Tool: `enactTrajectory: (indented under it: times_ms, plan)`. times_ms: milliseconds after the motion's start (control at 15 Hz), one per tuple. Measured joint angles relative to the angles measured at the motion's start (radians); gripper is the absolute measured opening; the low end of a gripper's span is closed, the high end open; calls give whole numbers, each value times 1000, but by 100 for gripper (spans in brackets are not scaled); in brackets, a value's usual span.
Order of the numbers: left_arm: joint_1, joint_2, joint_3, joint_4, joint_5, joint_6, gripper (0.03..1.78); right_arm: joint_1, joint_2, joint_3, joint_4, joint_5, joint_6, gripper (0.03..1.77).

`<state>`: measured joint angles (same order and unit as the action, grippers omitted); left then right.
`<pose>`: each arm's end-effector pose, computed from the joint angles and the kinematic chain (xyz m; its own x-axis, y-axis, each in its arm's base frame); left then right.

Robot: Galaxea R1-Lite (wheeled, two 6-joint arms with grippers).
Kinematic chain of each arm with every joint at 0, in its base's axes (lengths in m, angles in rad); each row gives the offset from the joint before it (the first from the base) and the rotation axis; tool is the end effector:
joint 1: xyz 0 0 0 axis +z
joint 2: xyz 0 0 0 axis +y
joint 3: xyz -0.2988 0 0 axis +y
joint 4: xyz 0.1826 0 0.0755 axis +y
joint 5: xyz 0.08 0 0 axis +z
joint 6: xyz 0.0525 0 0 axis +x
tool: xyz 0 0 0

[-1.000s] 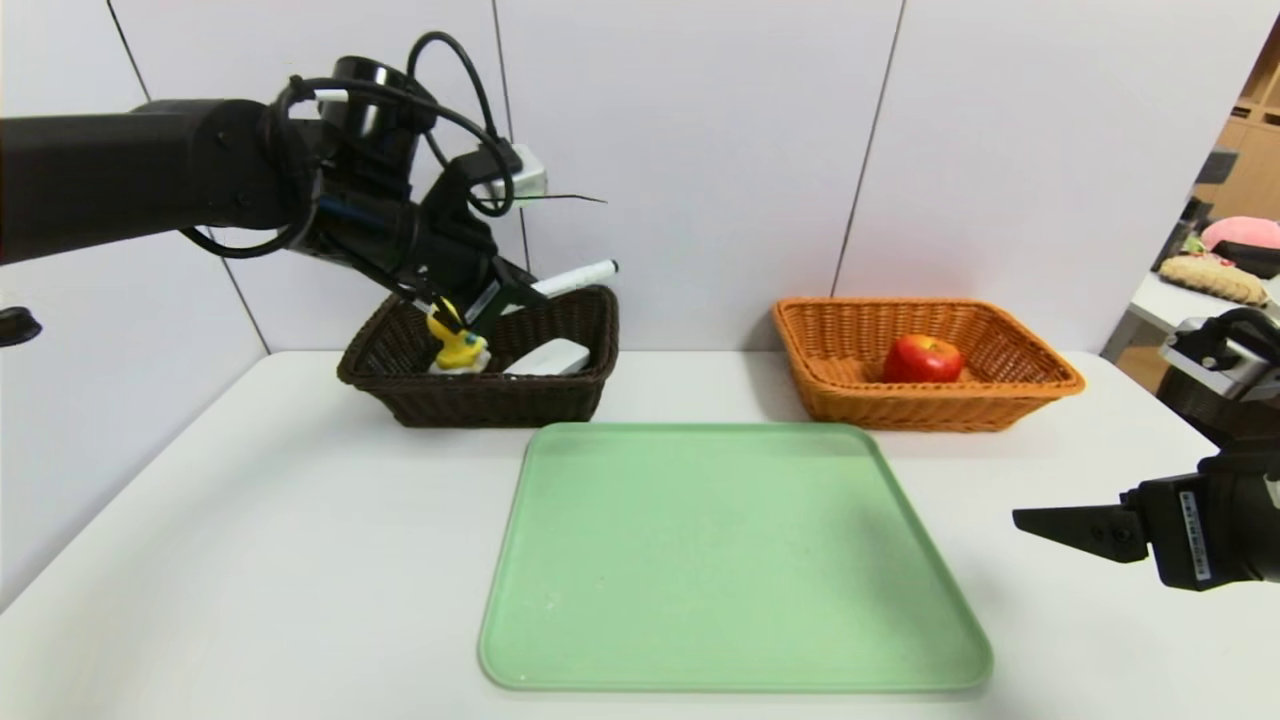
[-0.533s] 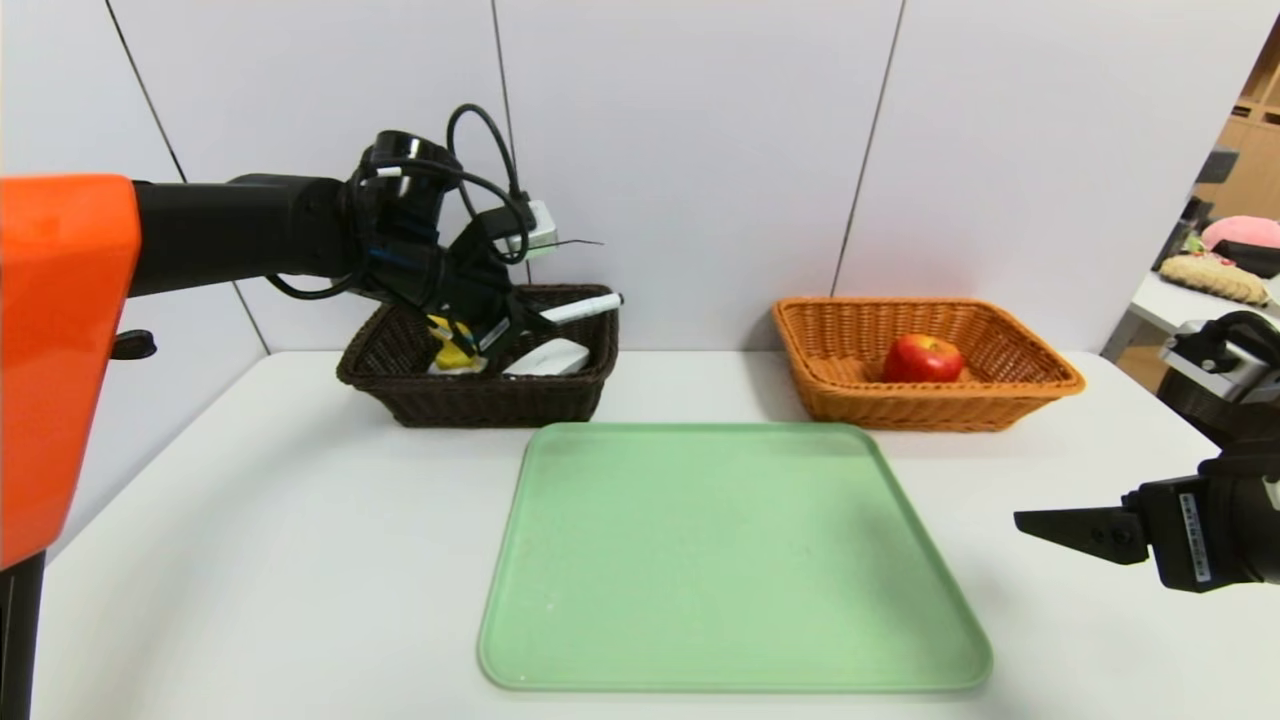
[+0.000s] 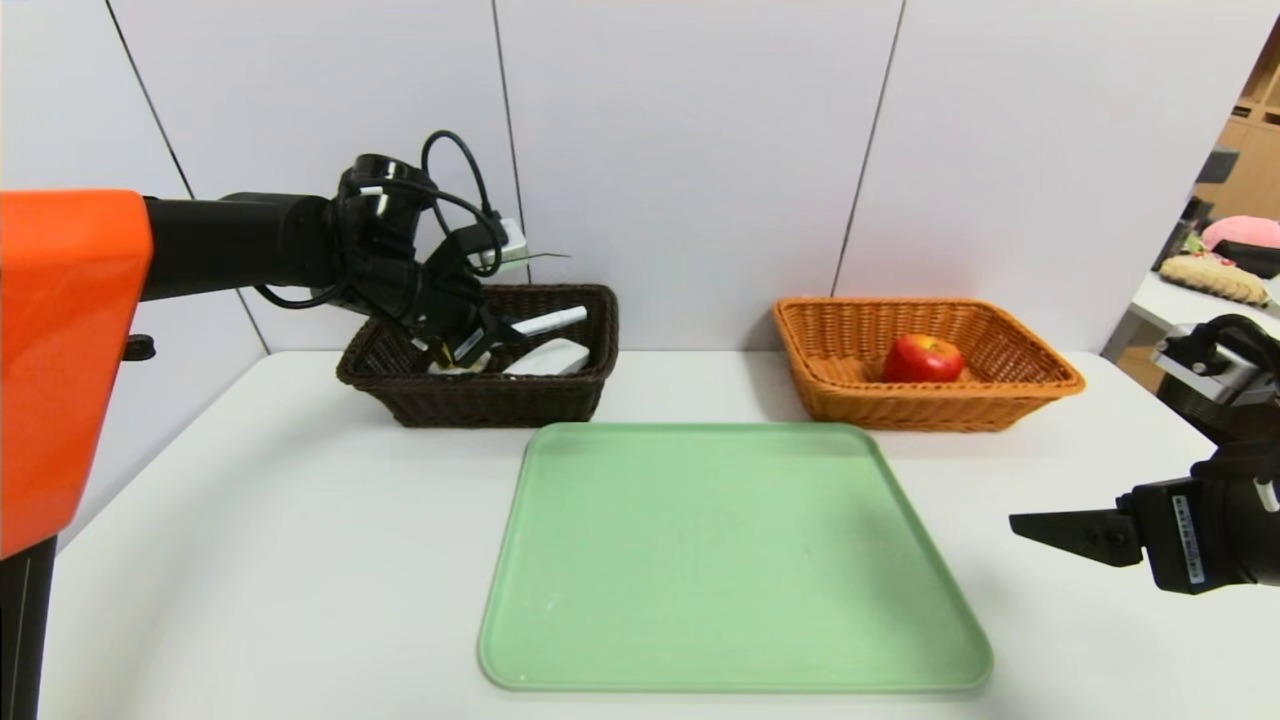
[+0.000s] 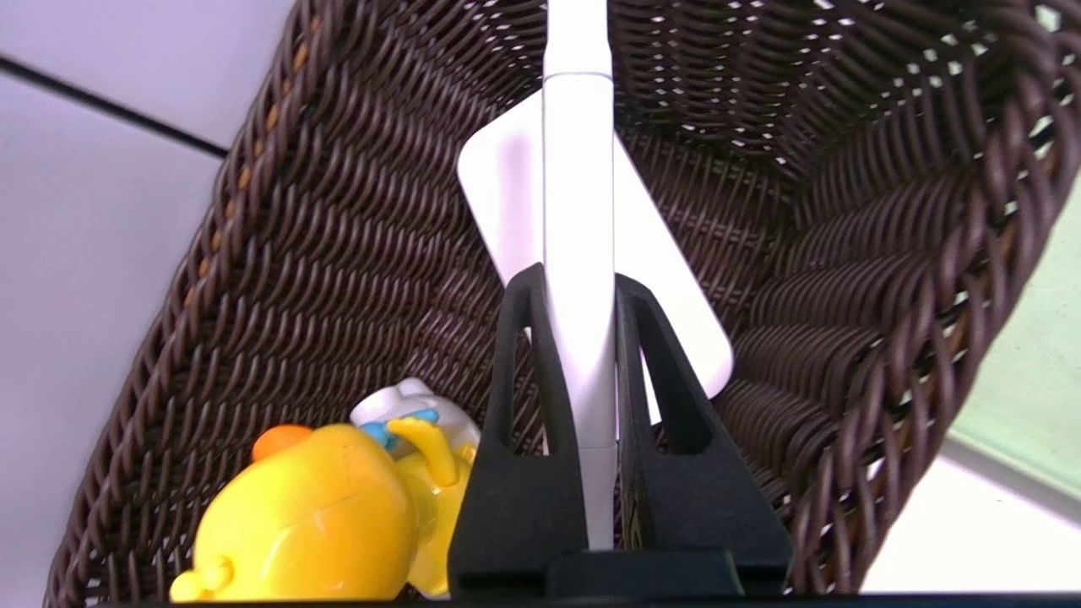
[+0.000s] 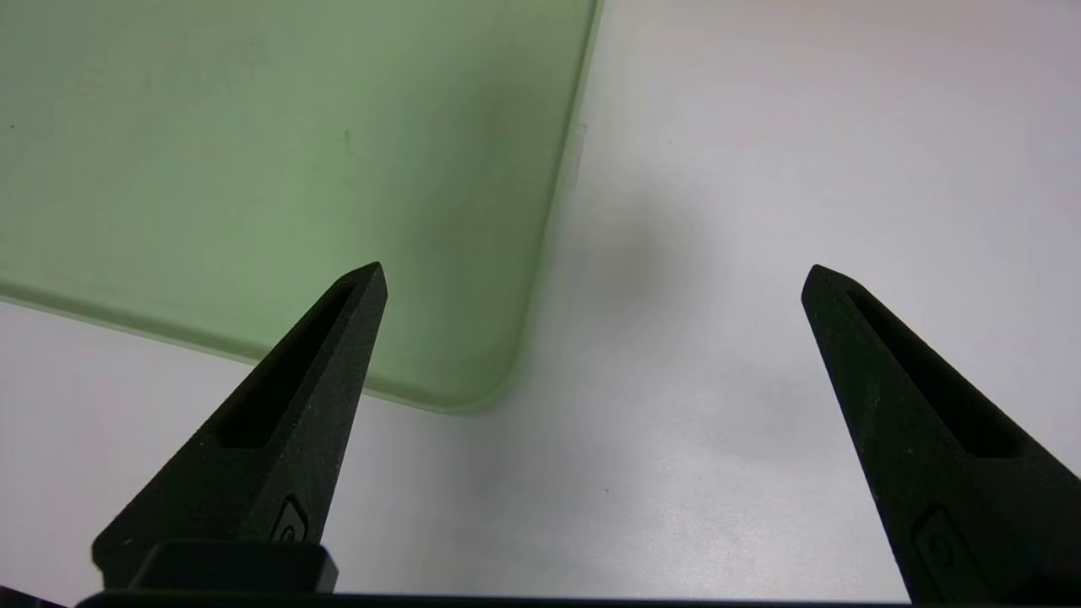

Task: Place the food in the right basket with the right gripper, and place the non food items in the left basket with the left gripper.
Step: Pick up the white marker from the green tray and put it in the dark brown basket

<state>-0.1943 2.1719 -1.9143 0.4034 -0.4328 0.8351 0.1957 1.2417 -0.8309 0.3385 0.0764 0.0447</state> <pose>0.4526 -0.1115 0.1945 0.6221 -0.5499 -0.5573 0.7822 0.4670 0.4124 0.1933 0.0424 0.1889 0.7013 0.2168 -0.6791 -0.2186 0.9721 0.0847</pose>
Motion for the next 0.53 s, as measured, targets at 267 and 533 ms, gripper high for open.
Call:
enactTrajectory:
  times_ms: [267,533]
  plan:
    - [8,1,6,-2,1,-1,63,0,0,7,-1,0,1,170]
    - [11,-4,6,-2,2,-4,107,0,-4,7,-1,0,1,170]
